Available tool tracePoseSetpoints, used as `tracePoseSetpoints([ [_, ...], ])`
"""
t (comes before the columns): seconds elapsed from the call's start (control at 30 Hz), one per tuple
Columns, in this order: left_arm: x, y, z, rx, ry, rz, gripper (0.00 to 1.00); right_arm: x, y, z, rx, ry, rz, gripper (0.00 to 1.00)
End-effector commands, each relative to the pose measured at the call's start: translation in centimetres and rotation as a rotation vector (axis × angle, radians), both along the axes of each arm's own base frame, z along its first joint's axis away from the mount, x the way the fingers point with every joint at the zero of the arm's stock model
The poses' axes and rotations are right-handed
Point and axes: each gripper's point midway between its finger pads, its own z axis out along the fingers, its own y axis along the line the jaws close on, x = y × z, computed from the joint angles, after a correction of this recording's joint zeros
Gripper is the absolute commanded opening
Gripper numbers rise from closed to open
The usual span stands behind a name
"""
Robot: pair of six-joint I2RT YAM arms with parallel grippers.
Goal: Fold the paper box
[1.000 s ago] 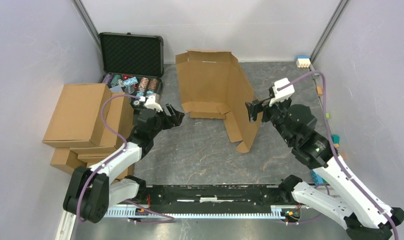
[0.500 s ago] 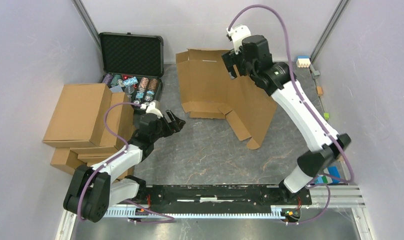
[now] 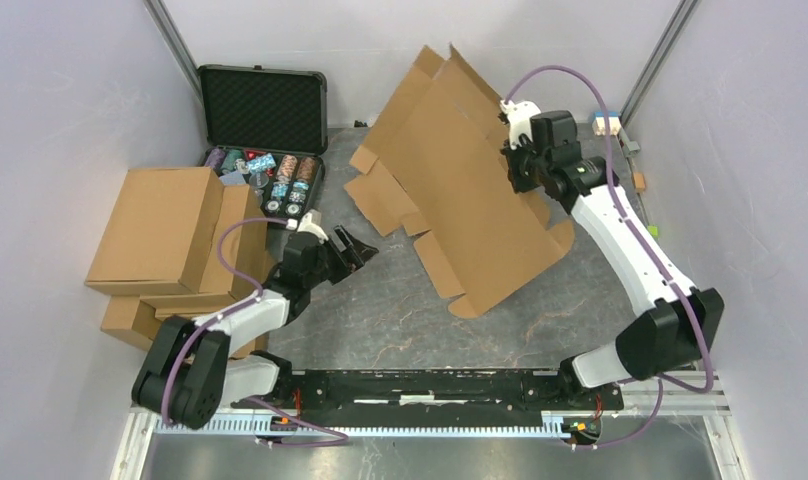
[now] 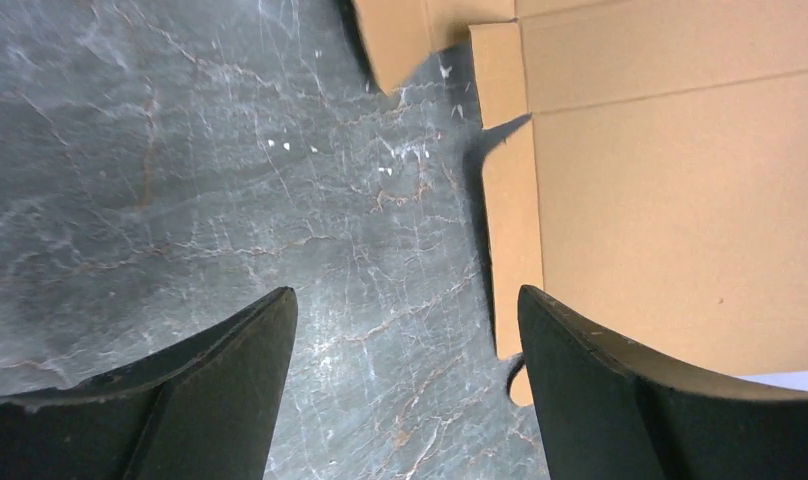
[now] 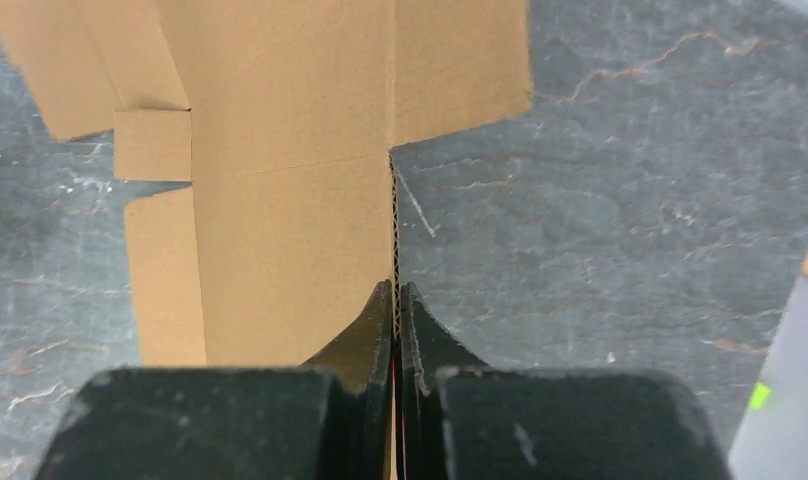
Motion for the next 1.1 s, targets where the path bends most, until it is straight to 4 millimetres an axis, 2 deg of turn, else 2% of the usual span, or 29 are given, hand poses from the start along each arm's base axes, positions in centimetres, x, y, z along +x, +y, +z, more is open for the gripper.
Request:
tracePoseSetpoints([
  [0.0,0.8,-2.3,0.8,-0.141,0.015,-0.022,0.87,-0.4,0.2,1.7,0.167,-0.086,0.01,0.04],
  [0.1,2.1,-3.0,1.6,-0.152,0.002,-0.031,0.87,-1.9,0.0,0.2,0.208,-0.082,-0.006,0.05],
  [0.17,2.7,-3.3,2.3,-0.163,-0.007,-0.038,0.87,-3.3,-0.1,-1.7,0.249,-0.066,-0.029,0.09],
  [0.23,2.7,-3.3,2.8,-0.173,-0.013,-0.03,0.87,-5.2,-0.3,-4.7,0.314,-0.048,-0.077,0.18],
  [0.27,2.5,-3.1,2.9,-0.173,-0.013,-0.024,0.87,-6.0,-0.2,-5.6,0.381,-0.057,-0.108,0.18],
  [0.3,2.3,-2.9,3.0,-0.166,-0.013,-0.015,0.87,-7.4,0.4,-7.4,0.458,-0.039,-0.119,0.17],
  [0.33,1.3,-1.7,2.3,-0.11,0.034,0.019,0.89,-10.8,2.6,-10.2,0.715,-0.025,-0.118,0.3],
  [0.37,0.8,-1.0,2.0,-0.081,0.061,0.041,0.9,-12.3,3.8,-11.1,0.782,-0.02,-0.075,0.41],
  [0.4,0.3,-0.4,2.1,-0.051,0.076,0.057,0.91,-13.8,5.1,-11.8,0.8,0.008,-0.029,0.51],
  [0.47,-0.7,1.4,2.1,0.044,0.11,0.1,0.94,-15.7,5.6,-13.7,0.702,0.063,0.003,0.65],
  [0.53,-1.6,4.0,2.9,0.144,0.131,0.187,0.98,-16.6,4.3,-14.8,0.606,0.079,-0.013,0.75],
  [0.57,-1.9,5.0,3.4,0.18,0.122,0.22,1.0,-16.7,3.2,-15.1,0.548,0.07,-0.042,0.82],
  [0.63,-2.9,6.3,3.8,0.225,0.122,0.239,1.0,-16.5,0.7,-14.3,0.467,0.01,-0.118,0.97],
  [0.73,-4.5,7.2,3.4,0.226,0.162,0.277,1.0,-16.0,-2.1,-12.4,0.395,-0.08,-0.214,0.98],
  [0.8,-5.9,7.8,2.5,0.228,0.225,0.305,1.0,-15.2,-2.5,-11.0,0.392,-0.13,-0.222,0.98],
  [0.9,-7.5,8.1,1.9,0.226,0.298,0.321,1.0,-13.5,-1.9,-9.7,0.399,-0.138,-0.199,0.98],
  [1.07,-9.3,7.7,1.0,0.213,0.383,0.296,1.0,-8.7,-1.9,-9.9,0.451,-0.08,-0.237,0.98],
])
